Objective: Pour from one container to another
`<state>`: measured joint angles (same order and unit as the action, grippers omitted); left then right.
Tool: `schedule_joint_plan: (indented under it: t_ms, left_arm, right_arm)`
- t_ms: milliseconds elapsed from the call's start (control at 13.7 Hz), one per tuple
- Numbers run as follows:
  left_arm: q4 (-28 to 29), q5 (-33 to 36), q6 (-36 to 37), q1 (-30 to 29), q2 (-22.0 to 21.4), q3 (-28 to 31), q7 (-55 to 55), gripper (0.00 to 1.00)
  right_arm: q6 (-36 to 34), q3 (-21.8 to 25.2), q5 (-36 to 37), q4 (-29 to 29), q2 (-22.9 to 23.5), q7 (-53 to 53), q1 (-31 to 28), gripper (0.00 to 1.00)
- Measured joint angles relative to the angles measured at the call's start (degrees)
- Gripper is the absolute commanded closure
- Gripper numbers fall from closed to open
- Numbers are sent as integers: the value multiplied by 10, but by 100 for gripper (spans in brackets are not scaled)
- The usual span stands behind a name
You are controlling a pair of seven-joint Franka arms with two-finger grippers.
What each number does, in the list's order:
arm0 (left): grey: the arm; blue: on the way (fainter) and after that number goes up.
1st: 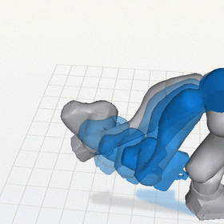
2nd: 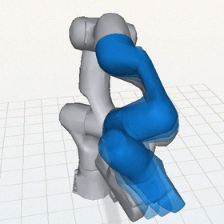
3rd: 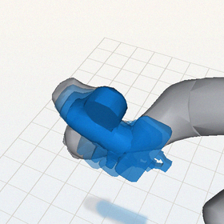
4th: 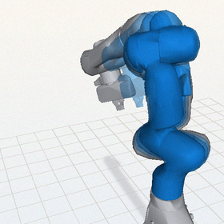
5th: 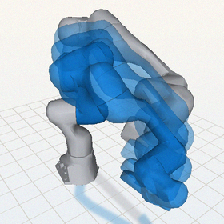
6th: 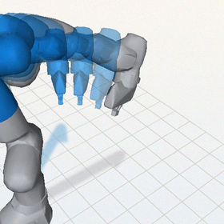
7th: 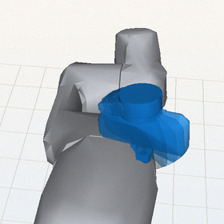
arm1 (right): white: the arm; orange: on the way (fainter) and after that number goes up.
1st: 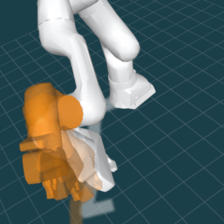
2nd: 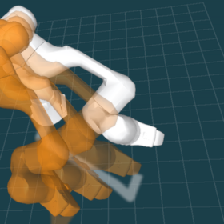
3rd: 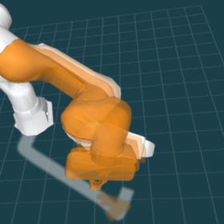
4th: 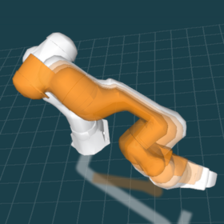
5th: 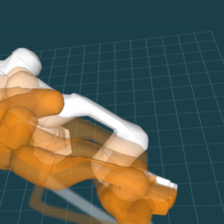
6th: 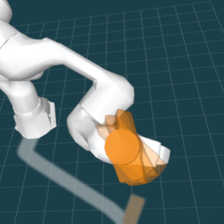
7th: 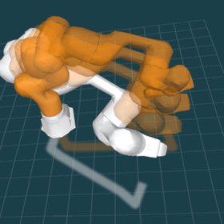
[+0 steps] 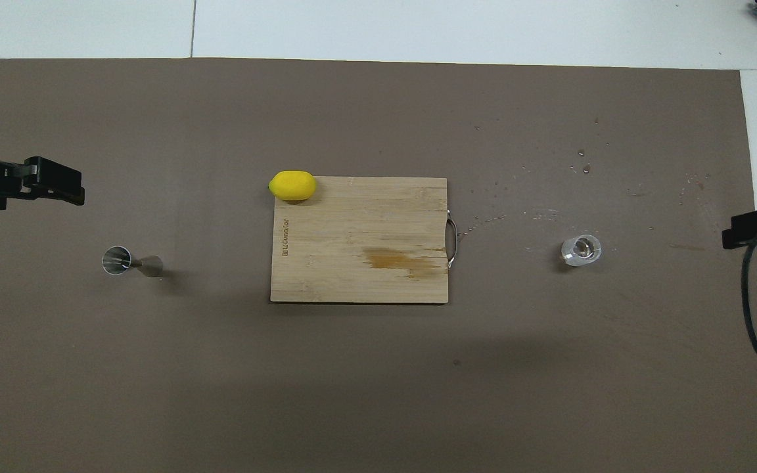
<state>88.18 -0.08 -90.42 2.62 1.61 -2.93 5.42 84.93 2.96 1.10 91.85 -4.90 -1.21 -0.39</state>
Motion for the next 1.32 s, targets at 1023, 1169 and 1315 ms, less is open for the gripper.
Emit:
schedule_joint_plan:
  t_ms: [1023,1169,1315]
  left_arm:
    - [124,-48,-61,-19,-51,6,-3,0]
    - [159,-83,-82,-26,-67,7,-11,0]
    - [174,-141,-86,-55,-73,8,-44,0]
  right_arm:
    - [261,11,-272,205,28,-765,-113,0]
    - [264,12,-348,224,63,-920,-150,0]
    - [265,13,-398,229,102,-1022,-171,0]
